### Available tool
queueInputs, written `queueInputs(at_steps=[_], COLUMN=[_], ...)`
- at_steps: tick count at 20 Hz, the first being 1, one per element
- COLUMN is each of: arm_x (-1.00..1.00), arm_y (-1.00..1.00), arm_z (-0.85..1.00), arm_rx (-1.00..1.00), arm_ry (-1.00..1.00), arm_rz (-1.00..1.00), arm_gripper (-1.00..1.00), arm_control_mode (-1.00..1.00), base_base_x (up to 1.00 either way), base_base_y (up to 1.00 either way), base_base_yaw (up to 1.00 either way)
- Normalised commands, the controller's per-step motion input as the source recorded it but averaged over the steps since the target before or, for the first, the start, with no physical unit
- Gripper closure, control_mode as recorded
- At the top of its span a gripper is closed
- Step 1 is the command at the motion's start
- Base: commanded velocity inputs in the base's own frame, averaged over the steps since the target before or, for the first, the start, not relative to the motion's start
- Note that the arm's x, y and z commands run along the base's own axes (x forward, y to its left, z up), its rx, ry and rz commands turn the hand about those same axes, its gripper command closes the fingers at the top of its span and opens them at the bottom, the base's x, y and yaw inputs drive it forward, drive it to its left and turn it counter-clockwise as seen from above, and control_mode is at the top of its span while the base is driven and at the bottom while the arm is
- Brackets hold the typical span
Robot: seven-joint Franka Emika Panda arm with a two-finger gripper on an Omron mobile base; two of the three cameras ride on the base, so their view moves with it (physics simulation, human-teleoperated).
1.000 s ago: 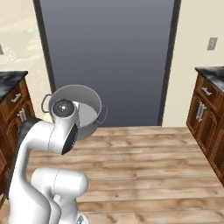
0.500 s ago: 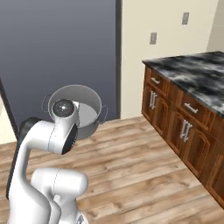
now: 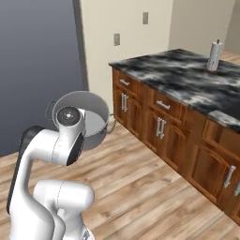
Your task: Move the pot and pan from the stove into the sink.
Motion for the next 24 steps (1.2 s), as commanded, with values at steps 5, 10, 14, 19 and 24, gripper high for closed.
queueInputs(at_steps=[5, 10, 14, 19, 24], arm_x=[0.0, 0.0, 0.0, 0.0, 0.0], arm_y=[0.0, 0.0, 0.0, 0.0, 0.0], arm_z=[0.0, 0.0, 0.0, 0.0, 0.0], arm_rx=[0.0, 0.0, 0.0, 0.0, 0.0], arm_ry=[0.0, 0.0, 0.0, 0.0, 0.0], arm_rz=[0.0, 0.0, 0.0, 0.0, 0.0], arm_gripper=[1.0, 1.0, 1.0, 1.0, 1.0], arm_control_mode=[1.0, 1.0, 1.0, 1.0, 1.0], base_base_x=[0.0, 0.0, 0.0, 0.0, 0.0], base_base_y=[-0.27, -0.3, -0.33, -0.34, -0.33], base_base_yaw=[-0.41, -0.4, -0.39, -0.39, -0.39])
